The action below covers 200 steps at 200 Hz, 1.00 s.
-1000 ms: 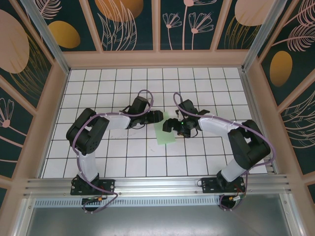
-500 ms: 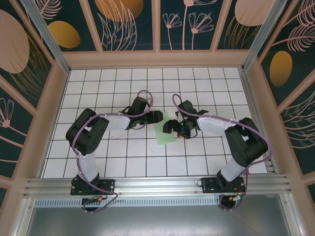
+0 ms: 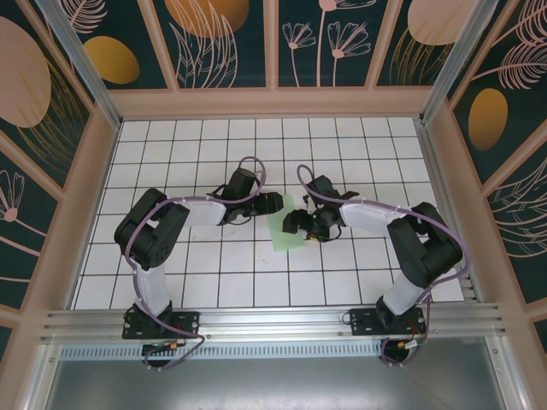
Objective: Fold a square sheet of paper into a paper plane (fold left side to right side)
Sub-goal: Rotate the paper at the center of the table.
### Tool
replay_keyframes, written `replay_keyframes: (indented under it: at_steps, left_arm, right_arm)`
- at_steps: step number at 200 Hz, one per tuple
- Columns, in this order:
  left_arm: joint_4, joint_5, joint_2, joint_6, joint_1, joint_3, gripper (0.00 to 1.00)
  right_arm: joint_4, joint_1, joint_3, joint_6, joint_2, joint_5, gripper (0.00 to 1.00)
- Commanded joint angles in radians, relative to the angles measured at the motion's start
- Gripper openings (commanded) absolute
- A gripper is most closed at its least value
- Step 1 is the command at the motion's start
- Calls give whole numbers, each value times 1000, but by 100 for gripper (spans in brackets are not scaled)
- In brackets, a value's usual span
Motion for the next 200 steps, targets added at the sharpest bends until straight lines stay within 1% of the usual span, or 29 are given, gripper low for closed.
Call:
replay_keyframes:
  at_steps: [1, 82, 200]
  left_arm:
    - [-59, -33, 5, 6, 5, -28, 67]
    - [-63, -36, 1, 8, 4, -28, 67]
    - [-63, -34, 6, 8, 5, -25, 67]
  right_arm:
    - [-28, 17, 32, 13, 12, 11, 81]
    - [-36, 19, 40, 11, 33, 38, 82]
    - [-24, 40, 66, 20, 66, 3, 82]
